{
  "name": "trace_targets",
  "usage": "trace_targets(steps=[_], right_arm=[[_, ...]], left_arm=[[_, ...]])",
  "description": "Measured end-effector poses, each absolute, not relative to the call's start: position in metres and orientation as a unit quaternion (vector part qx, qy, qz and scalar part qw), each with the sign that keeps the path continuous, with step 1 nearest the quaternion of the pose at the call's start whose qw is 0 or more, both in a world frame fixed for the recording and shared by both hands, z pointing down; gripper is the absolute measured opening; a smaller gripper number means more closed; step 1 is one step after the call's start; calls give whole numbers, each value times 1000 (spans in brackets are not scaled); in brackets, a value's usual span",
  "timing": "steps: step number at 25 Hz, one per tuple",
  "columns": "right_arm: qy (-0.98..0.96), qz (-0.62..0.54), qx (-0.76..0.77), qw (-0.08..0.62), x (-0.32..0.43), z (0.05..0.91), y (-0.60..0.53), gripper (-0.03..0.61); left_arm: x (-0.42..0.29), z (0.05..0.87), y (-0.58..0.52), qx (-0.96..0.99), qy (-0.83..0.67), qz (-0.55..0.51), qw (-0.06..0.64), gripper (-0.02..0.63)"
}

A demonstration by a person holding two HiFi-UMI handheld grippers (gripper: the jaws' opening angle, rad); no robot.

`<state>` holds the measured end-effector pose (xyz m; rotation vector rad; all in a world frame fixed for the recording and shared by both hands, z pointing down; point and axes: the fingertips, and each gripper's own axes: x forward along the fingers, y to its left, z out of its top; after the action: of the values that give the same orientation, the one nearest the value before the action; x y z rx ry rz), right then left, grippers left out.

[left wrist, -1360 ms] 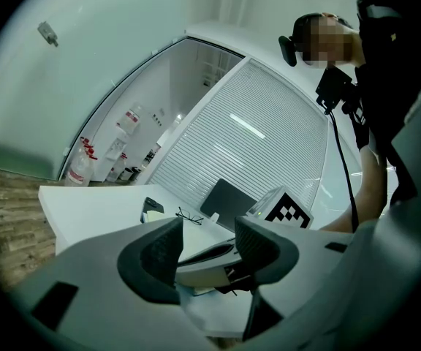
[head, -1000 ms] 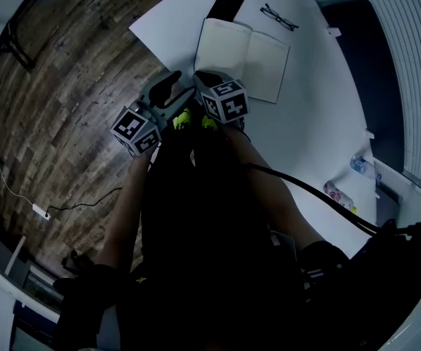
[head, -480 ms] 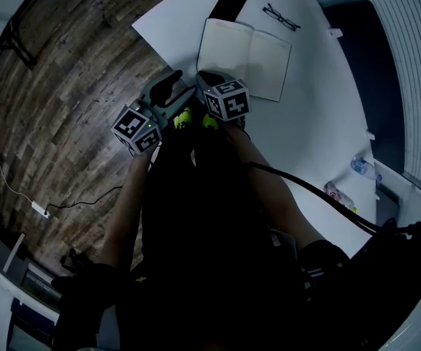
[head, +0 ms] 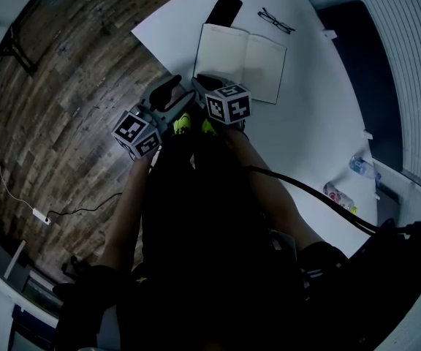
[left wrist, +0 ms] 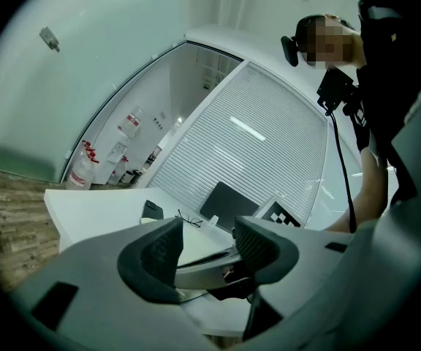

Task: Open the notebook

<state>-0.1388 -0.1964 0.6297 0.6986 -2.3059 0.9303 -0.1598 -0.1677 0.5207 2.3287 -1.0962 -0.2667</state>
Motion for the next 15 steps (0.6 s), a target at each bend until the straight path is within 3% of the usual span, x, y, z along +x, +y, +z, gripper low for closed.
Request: trace_targets(steps=[6, 15], right_arm=[[-856, 363, 270, 251, -131, 611, -205, 76], [-857, 369, 278, 229, -124, 591, -208, 81]], left_arm=[[-158, 513, -168, 867, -403, -101, 276, 219], [-151, 503, -166, 871, -391, -93, 284, 219]])
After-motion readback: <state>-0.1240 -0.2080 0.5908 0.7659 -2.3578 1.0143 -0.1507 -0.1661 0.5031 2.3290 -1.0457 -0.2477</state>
